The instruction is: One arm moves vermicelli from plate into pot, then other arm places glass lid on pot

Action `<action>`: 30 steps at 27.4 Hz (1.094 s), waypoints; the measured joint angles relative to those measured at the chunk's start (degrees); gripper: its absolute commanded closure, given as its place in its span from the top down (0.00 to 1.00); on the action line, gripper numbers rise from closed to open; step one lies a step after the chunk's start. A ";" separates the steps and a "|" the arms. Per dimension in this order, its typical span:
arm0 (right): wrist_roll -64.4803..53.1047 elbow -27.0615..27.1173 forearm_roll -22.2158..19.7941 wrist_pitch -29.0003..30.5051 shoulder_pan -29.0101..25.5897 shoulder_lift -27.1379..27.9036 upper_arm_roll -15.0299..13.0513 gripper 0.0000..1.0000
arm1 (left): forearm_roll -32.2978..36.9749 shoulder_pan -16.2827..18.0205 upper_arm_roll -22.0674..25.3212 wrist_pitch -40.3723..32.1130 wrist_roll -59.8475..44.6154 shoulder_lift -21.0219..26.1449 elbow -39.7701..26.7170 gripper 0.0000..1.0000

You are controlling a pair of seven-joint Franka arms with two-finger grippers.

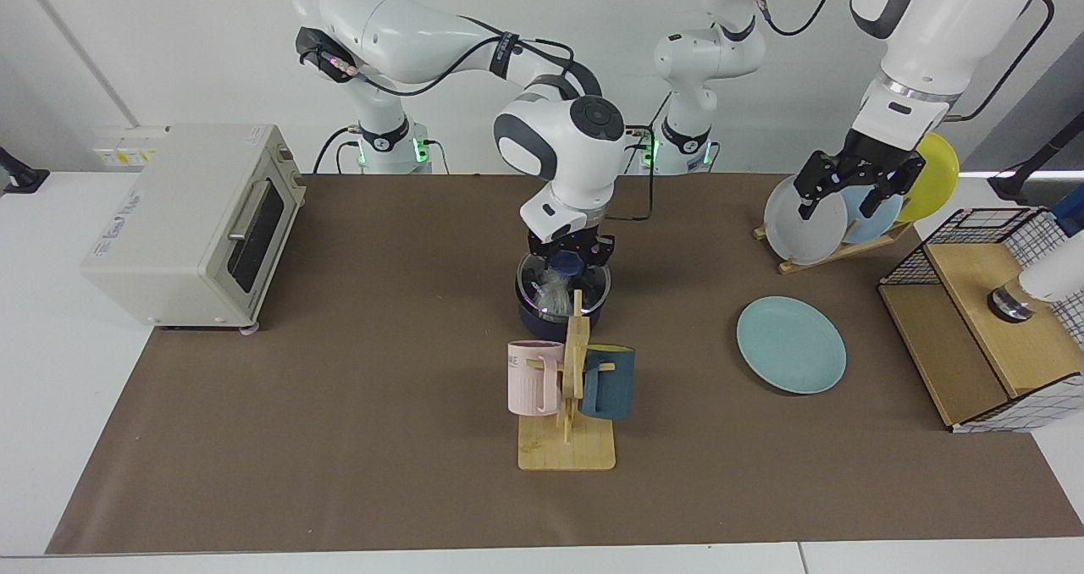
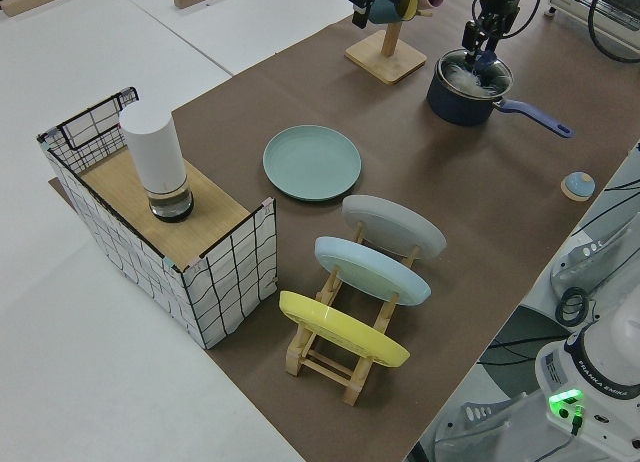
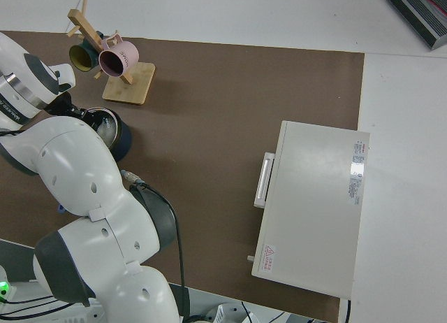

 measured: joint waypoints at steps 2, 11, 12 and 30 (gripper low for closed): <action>0.00 -0.06 -0.04 0.04 0.00 0.04 0.00 0.00 | 0.00 0.00 0.01 0.02 0.00 0.00 -0.09 1.00; 0.00 -0.50 -0.44 0.15 -0.01 0.05 -0.03 0.00 | 0.00 0.00 0.03 0.06 0.00 0.00 -0.19 1.00; 0.00 -0.51 -0.45 0.15 -0.02 0.05 -0.04 0.00 | 0.00 0.01 0.05 0.06 0.00 0.00 -0.19 1.00; 0.00 -0.98 -1.34 0.36 -0.52 0.06 -0.12 0.00 | 0.00 -0.01 -0.05 0.10 0.00 -0.01 -0.20 1.00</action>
